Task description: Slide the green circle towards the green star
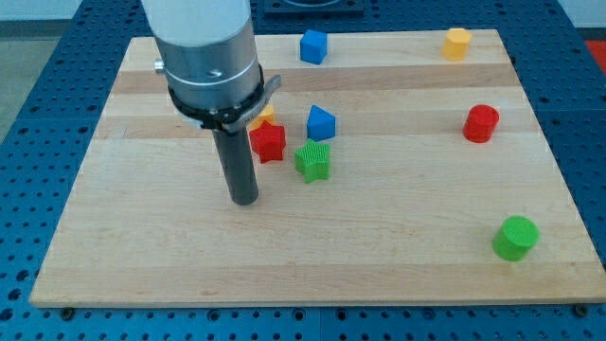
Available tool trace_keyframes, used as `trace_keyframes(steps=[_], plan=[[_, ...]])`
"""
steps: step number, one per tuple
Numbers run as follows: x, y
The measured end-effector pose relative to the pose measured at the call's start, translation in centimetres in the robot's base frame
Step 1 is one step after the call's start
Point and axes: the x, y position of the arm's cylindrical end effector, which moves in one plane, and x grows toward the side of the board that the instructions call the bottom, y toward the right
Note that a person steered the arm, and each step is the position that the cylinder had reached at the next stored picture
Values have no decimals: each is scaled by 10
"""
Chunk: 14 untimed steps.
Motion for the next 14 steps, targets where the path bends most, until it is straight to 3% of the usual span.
trace_keyframes(steps=[3,5,14], plan=[[80,162],[95,261],[48,318]])
